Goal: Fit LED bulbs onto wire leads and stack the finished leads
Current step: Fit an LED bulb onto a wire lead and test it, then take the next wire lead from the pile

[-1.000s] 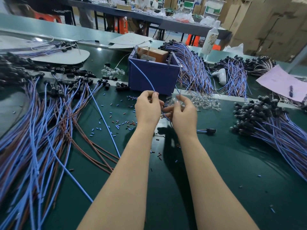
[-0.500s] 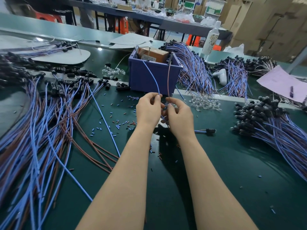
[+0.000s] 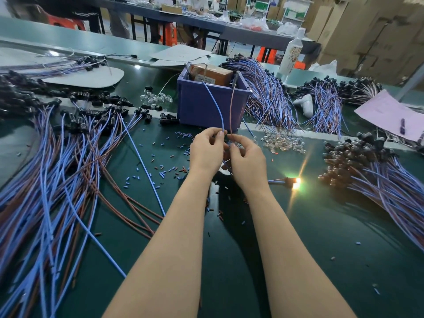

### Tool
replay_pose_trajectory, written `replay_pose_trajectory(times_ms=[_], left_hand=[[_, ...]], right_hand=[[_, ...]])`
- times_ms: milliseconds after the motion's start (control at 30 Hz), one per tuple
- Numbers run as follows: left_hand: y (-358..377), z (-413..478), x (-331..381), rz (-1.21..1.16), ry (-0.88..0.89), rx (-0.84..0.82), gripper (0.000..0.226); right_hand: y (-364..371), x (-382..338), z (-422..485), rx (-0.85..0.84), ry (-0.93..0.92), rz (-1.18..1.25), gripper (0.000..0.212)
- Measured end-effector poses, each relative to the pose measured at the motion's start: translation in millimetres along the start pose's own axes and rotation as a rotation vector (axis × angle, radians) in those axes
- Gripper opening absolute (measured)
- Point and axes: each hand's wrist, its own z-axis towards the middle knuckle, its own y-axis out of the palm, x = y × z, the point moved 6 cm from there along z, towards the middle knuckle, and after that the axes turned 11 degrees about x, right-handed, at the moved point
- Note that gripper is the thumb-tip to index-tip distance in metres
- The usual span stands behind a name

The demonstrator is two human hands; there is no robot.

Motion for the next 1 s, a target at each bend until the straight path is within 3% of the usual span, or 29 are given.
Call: replay_pose_trajectory(times_ms=[233, 400, 567, 667, 767, 833, 933, 1000], left_hand=[[0, -1, 2, 0.002, -0.01, -0.002, 0.02], [1, -4, 13, -0.106, -0.037, -0.054, 0.021], [-6, -12, 56, -0.244, 0.144, -0.069, 0.026], [1, -21, 85, -0.185, 0.288, -0.075, 0.017], [8, -31, 107, -0.044, 0.396, 0.036, 0.022], [26, -41, 108, 0.027, 0.286, -0.044, 0.04], [85, -84, 90, -0.051, -0.241, -0.544, 0.063], [119, -112, 90, -0.267, -0.484, -0.688, 0.06]], right_hand=[[-1, -4, -2, -0.01, -0.015, -0.033, 0.028], [1, -23, -5, -0.126, -0.128, -0.113, 0.021], [-17, -53, -3, -0.205, -0.284, -0.231, 0.022], [-41, -66, 6, -0.096, -0.405, -0.387, 0.019], [-86, -75, 13, 0.21, -0.42, -0.279, 0.033], [-121, -73, 14, 0.428, -0.361, -0.1, 0.035], [-171, -56, 14, 0.683, -0.178, 0.269, 0.031], [-200, -39, 11, 0.78, -0.066, 0.523, 0.034]])
